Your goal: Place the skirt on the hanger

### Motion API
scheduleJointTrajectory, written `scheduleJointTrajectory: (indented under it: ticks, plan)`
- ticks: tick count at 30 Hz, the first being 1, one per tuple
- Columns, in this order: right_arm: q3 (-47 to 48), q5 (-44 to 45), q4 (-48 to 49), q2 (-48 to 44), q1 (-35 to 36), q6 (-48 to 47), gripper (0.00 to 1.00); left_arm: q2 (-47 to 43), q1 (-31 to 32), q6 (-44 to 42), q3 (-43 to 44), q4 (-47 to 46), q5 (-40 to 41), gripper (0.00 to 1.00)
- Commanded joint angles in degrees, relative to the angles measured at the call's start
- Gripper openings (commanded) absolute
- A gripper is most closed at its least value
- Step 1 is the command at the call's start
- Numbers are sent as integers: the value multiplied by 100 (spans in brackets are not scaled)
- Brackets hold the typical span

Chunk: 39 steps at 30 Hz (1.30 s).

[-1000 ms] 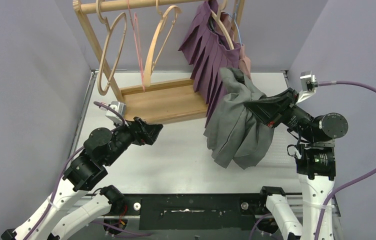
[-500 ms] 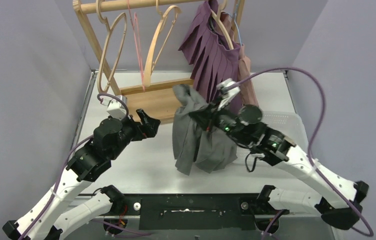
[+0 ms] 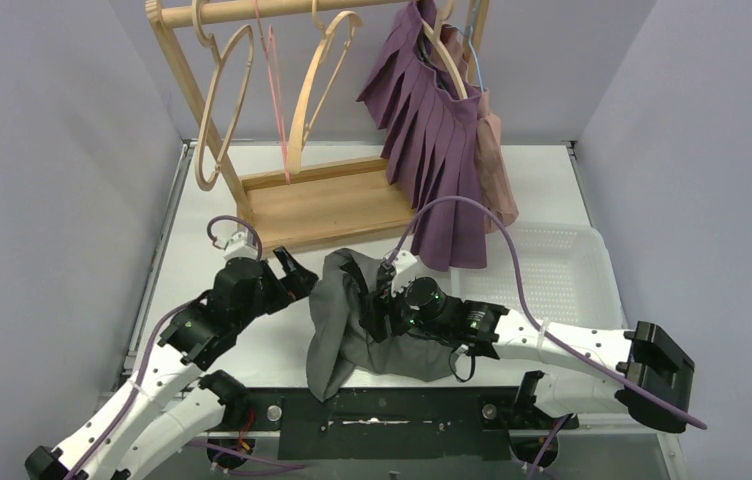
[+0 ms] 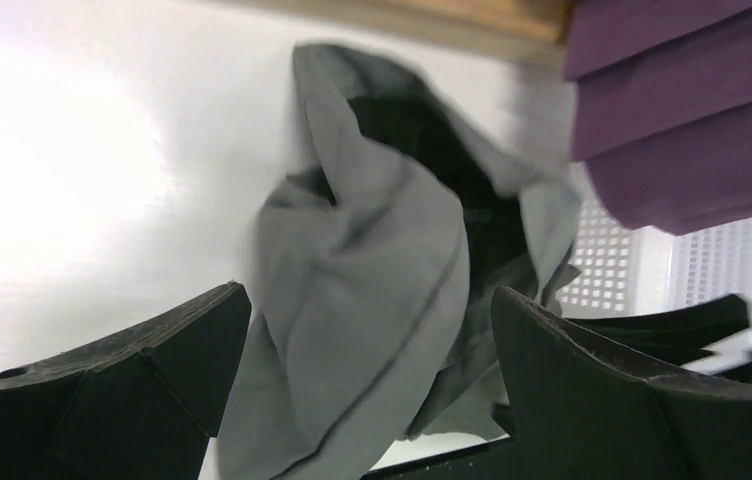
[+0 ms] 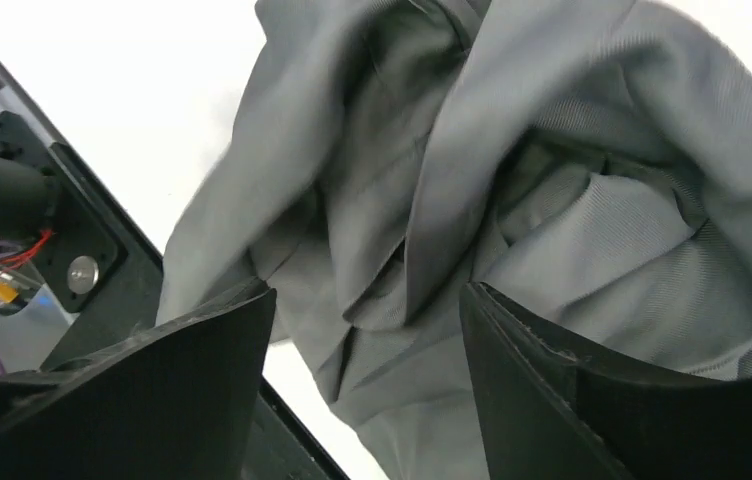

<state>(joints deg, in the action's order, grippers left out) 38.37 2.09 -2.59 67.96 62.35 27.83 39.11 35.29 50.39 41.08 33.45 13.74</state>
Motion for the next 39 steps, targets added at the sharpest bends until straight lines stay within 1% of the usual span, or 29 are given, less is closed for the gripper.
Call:
scheduleJointTrajectory:
  ticks: [1,4,6,10,13,16,19,21,24,26,27,29,31,32,33,34,35,36,39]
  plan:
    - [290,7,377,-450,-11,286,72,-46,-343,658,-711,-1129,-968,92]
    - [498,751,-121,-558,-93,380,76,18,-705,739,-1046,-1855,-1347,92]
    - [671,1312,-414,-524,-203,561,76,189,-1076,656,-1166,-2463,-1687,91]
    - [1246,1416,-850,-145,-618,666,80,1017,-1600,256,-1009,-3103,-2387,89]
    - [1863,1440,-1138,407,-731,475,84,1701,-1749,-364,-539,-2911,-2684,88]
    - [2557,1292,-1539,1081,-734,173,87,2325,-1769,-942,-62,-2548,-3171,88]
    - [3121,1282,-2075,1786,-748,64,88,2871,-1763,-1228,110,-2224,-3640,86]
    - [3296,1297,-2368,2099,-757,59,88,3161,-1718,-1294,63,-2149,-3924,85]
    - [3163,1459,-2541,2212,-848,263,87,3434,-1628,-1439,-49,-1906,-4008,85]
    - [2948,1466,-2517,2075,-954,360,80,3506,-1566,-1472,-175,-1846,-3986,83]
    - [2839,1463,-2504,1998,-1014,396,74,3526,-1534,-1463,-244,-1828,-3978,79]
    - [2699,1444,-2545,1867,-1139,463,56,3564,-1491,-1473,-317,-1709,-3882,67]
    - [2638,1504,-2623,1728,-1216,505,34,3553,-1490,-1552,-301,-1483,-3709,47]
    - [2634,1549,-2653,1656,-1251,510,24,3506,-1497,-1591,-264,-1385,-3610,38]
    - [2640,1571,-2676,1576,-1282,520,16,3424,-1517,-1626,-231,-1317,-3531,28]
    - [2666,1575,-2712,1488,-1327,523,9,3324,-1557,-1678,-168,-1247,-3467,15]
    - [2710,1590,-2758,1402,-1373,534,3,3185,-1605,-1736,-102,-1153,-3387,5]
    - [2774,1615,-2817,1299,-1406,543,0,3018,-1649,-1806,4,-1035,-3285,0]
    - [3040,1629,-3006,909,-1507,556,0,2271,-1762,-2096,435,-518,-2778,0]
